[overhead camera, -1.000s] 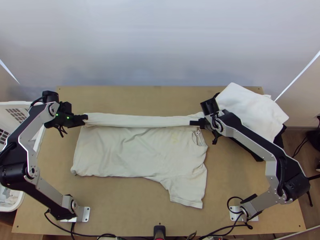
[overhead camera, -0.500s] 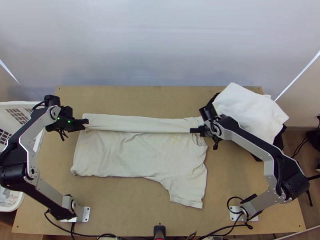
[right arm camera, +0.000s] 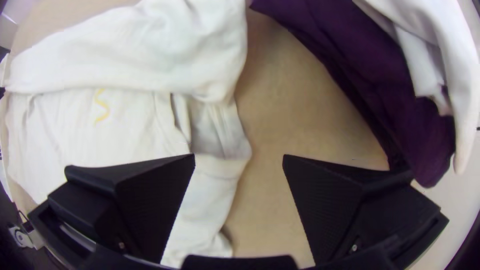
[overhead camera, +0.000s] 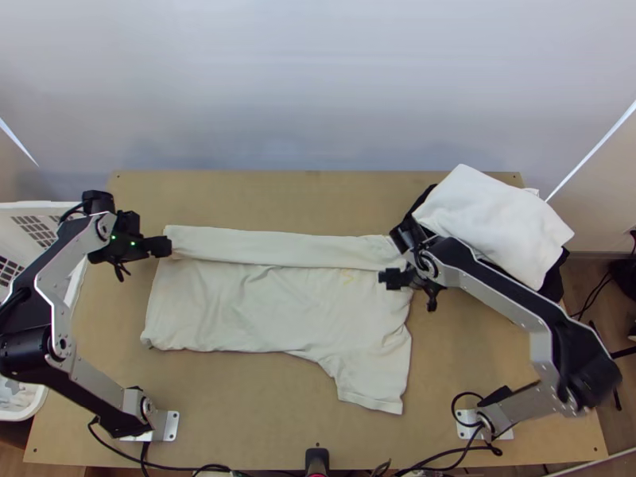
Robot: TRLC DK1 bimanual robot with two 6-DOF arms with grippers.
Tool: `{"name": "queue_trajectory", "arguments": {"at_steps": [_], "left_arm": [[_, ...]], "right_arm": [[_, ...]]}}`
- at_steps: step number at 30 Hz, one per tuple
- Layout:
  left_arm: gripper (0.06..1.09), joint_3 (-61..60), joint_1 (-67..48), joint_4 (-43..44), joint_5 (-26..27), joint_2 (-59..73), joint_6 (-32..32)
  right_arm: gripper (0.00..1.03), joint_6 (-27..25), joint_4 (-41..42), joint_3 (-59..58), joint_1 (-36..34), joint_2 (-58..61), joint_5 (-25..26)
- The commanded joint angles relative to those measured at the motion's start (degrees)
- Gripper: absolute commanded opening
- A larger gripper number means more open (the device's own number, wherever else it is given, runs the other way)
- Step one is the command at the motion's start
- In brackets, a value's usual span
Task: Fold the t-shirt
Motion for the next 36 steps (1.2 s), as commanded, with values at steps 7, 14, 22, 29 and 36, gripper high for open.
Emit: {"name": "queue_trajectory", "arguments": {"at_steps": [7,14,22,29,36], "left_arm": [[0.93,-0.3,1.1,-2.8,3.5,-7.1,-1.0],[0.93,-0.1,0.5,-3.7,9.0,-9.4,-7.4],[0.93,-1.2,0.3,-5.3,8.9,-12.4,-9.2],[0.93,-2.4,1.4,-5.7,8.8,-14.6,-9.2],[0.93,-3.3,2.4,-6.0,8.7,-16.1,-9.3]], "right_arm": [[0.88,7.9,-18.2,-11.8,5.8,-18.8,-13.5],[0.87,15.4,-15.1,-17.9,6.8,-27.5,-18.5],[0.63,14.9,-10.7,-22.8,8.7,-28.5,-28.6],[0.19,9.0,-2.4,-28.4,7.6,-31.6,-28.6],[0.36,2.9,-2.2,-30.5,2.3,-30.8,-28.6]]}}
